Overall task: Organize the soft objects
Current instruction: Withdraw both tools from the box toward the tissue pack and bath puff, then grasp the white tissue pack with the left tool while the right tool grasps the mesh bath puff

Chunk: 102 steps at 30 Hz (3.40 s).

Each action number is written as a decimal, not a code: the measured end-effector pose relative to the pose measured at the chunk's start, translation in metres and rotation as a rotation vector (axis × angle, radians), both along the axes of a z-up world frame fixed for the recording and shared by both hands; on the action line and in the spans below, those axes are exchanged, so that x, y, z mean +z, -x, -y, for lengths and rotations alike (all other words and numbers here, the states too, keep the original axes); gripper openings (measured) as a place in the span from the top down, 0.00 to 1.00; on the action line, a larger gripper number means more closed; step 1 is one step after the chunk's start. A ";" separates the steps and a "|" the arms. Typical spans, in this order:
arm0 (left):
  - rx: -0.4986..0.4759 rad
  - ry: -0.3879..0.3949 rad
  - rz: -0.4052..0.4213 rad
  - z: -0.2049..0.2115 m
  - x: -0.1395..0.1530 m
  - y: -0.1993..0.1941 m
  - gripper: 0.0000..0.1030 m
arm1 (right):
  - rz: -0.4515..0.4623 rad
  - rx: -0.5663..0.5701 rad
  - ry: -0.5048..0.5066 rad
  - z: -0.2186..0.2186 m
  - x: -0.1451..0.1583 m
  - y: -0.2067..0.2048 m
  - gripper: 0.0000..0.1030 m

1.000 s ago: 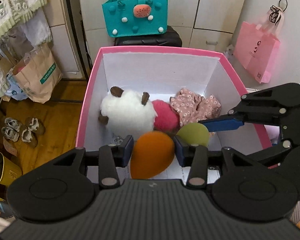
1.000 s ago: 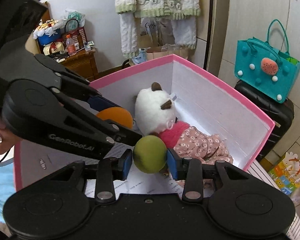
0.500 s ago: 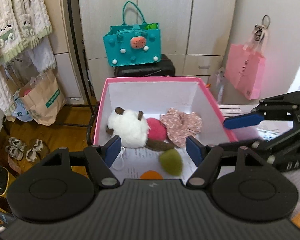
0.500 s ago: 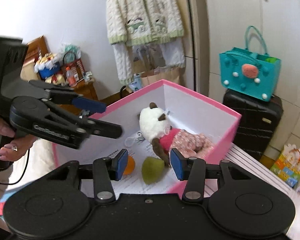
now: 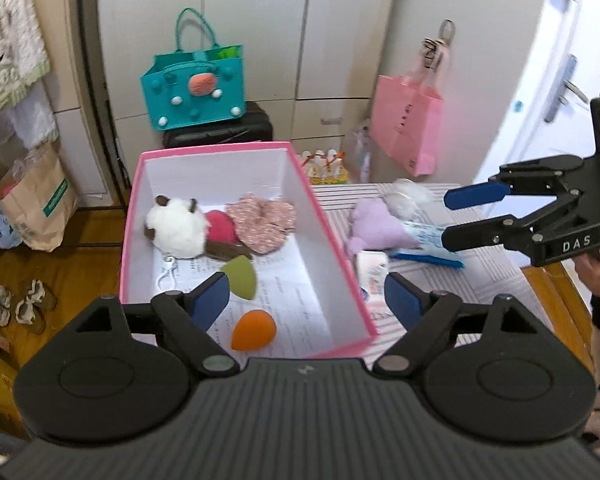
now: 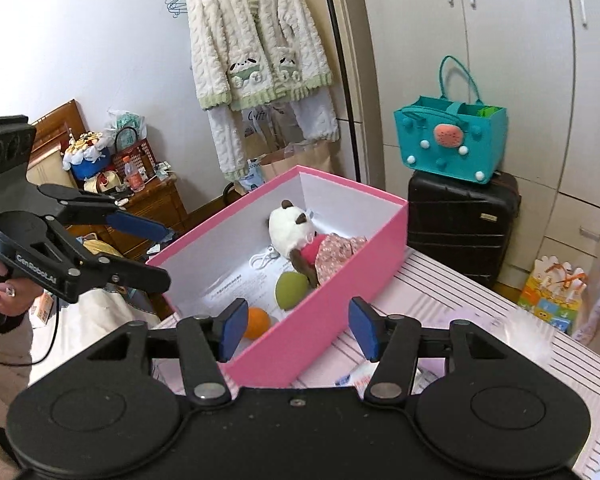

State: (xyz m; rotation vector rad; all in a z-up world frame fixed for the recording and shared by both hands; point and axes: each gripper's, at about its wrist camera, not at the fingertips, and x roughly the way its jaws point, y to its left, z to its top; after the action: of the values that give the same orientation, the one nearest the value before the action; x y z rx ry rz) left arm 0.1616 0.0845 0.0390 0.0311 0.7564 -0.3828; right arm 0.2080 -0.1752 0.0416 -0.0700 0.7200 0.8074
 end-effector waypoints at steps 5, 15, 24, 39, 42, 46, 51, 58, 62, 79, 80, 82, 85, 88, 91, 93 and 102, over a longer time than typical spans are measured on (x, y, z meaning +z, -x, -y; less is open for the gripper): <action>-0.036 -0.038 0.023 0.020 0.006 0.021 0.10 | 0.043 -0.031 0.031 0.019 0.010 0.027 0.34; -0.138 -0.094 0.010 0.062 -0.002 0.053 0.10 | 0.058 -0.059 0.086 0.048 0.003 0.072 0.27; -0.264 -0.185 0.007 0.099 -0.028 0.070 0.10 | -0.019 -0.074 0.103 0.063 -0.022 0.090 0.20; -0.229 -0.109 0.106 0.117 -0.064 0.064 0.11 | 0.133 -0.136 0.029 0.093 -0.062 0.104 0.19; -0.226 -0.122 0.149 0.125 -0.074 0.063 0.13 | 0.201 -0.174 0.021 0.101 -0.070 0.099 0.18; -0.230 -0.132 0.201 0.132 -0.082 0.057 0.13 | 0.276 -0.267 0.046 0.103 -0.077 0.090 0.18; -0.222 -0.112 0.198 0.140 -0.088 0.039 0.15 | 0.247 -0.289 0.001 0.107 -0.081 0.074 0.18; -0.139 -0.105 0.225 0.158 -0.116 0.014 0.16 | 0.276 -0.394 -0.057 0.118 -0.082 0.044 0.18; -0.072 -0.162 0.289 0.172 -0.127 0.006 0.18 | 0.293 -0.467 -0.024 0.122 -0.087 0.020 0.18; 0.086 -0.385 0.204 0.206 -0.169 -0.063 0.34 | 0.095 -0.514 -0.024 0.118 -0.126 -0.090 0.18; 0.088 -0.379 0.196 0.205 -0.169 -0.067 0.34 | 0.095 -0.517 -0.026 0.117 -0.127 -0.095 0.18; 0.097 -0.364 0.168 0.201 -0.172 -0.073 0.34 | 0.066 -0.511 -0.047 0.118 -0.130 -0.107 0.18; 0.110 -0.317 0.157 0.197 -0.176 -0.076 0.34 | -0.023 -0.484 -0.116 0.120 -0.138 -0.126 0.18; 0.122 -0.273 0.143 0.191 -0.178 -0.073 0.34 | -0.131 -0.475 -0.138 0.117 -0.152 -0.142 0.18; 0.122 -0.204 0.120 0.186 -0.178 -0.068 0.47 | -0.167 -0.489 -0.092 0.111 -0.166 -0.150 0.17; 0.119 -0.178 0.111 0.184 -0.178 -0.067 0.50 | -0.194 -0.509 -0.075 0.111 -0.175 -0.154 0.15; 0.157 -0.131 0.109 0.180 -0.182 -0.071 0.46 | -0.096 -0.536 0.050 0.107 -0.177 -0.143 0.47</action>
State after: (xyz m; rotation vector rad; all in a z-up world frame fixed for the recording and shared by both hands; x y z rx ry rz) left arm 0.2325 -0.0951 -0.1429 0.1142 0.6704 -0.1802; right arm 0.3506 -0.2824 -0.1350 0.1145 0.8018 0.2816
